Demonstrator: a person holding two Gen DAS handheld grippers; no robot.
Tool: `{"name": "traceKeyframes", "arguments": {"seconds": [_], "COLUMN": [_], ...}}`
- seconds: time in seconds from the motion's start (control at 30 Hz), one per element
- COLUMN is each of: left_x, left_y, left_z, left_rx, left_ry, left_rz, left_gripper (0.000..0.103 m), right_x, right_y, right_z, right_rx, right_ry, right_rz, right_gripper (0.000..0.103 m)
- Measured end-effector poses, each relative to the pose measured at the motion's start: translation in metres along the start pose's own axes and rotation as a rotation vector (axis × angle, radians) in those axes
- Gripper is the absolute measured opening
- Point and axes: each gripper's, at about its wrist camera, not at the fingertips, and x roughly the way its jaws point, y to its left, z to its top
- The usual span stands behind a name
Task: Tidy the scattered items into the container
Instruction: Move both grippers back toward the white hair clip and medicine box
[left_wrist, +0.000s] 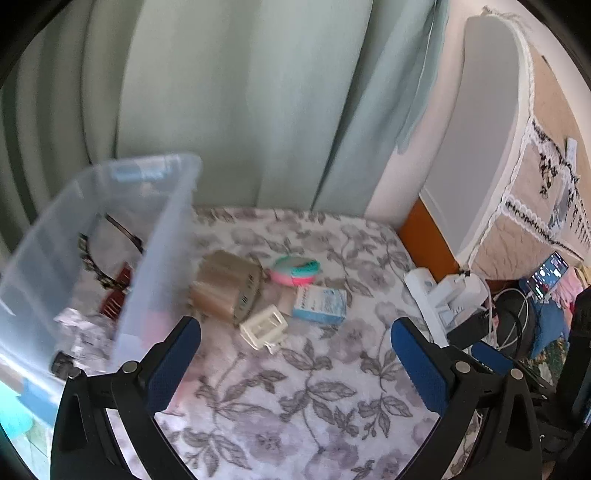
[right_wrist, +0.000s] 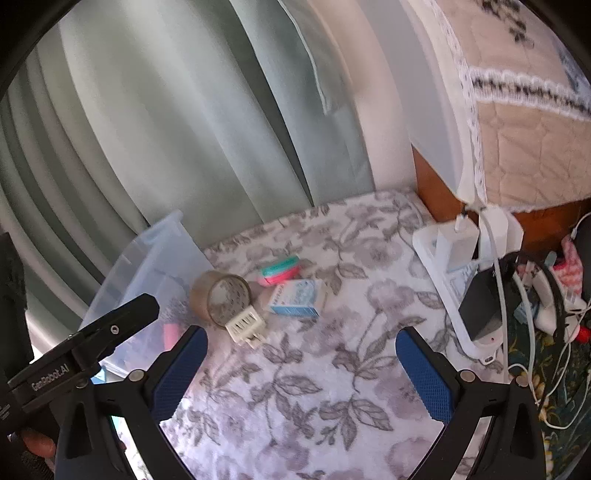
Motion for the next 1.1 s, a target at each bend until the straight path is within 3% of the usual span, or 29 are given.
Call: {"name": "traceKeyframes", "arguments": {"seconds": [0.27,0.47,0.63,0.9,1.1], "left_x": [0.029,0.044,0.067,0.104,0.127], "left_y": [-0.016,-0.024,-0.02,0.015,0.027], "left_z": [-0.002,-0.001,-0.009,-0.026,-0.031], "left_rx": [0.107,0.129,0.102,-0.066,-0.098], "left_ry": [0.005,0.014,0.068,0.154,0.207], "left_rz": [0.139,0.164,0.127,0.158,0.184], "left_gripper": [0.103,0.103,0.103,0.103,0.102], "right_x": [0.032,0.046,0.057,0.084,0.11], "right_y": [-0.019,-0.033,-0.043,-0.035,-0.025], "right_z": [-0.004,-0.004,-0.007,-0.009,-0.006], "right_rx": [0.031,0.042,0.045,-0.009,-0.058], "right_ry": [0.074,0.102,0.137,0.18,0.205], "right_rz": [-0.03,-0.027,-0.033,-0.009,0.01], "right_gripper": [0.103,0.103,0.103,0.103,0.103]}}
